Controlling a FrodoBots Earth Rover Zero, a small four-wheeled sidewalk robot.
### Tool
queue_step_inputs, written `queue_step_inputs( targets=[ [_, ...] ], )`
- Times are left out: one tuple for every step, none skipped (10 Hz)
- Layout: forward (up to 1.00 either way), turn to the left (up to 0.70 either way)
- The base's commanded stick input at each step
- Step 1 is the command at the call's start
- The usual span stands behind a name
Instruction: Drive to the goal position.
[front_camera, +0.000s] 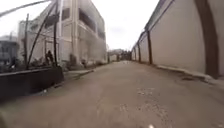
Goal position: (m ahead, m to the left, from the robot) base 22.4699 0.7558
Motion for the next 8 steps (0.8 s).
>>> queue_step_inputs(
  targets=[
    [0.30,0.00],
    [0.30,0.00],
    [0.30,0.00],
    [0.30,0.00],
    [0.30,0.00],
    [0.30,0.00],
    [0.30,0.00],
    [0.30,0.00]
  ],
)
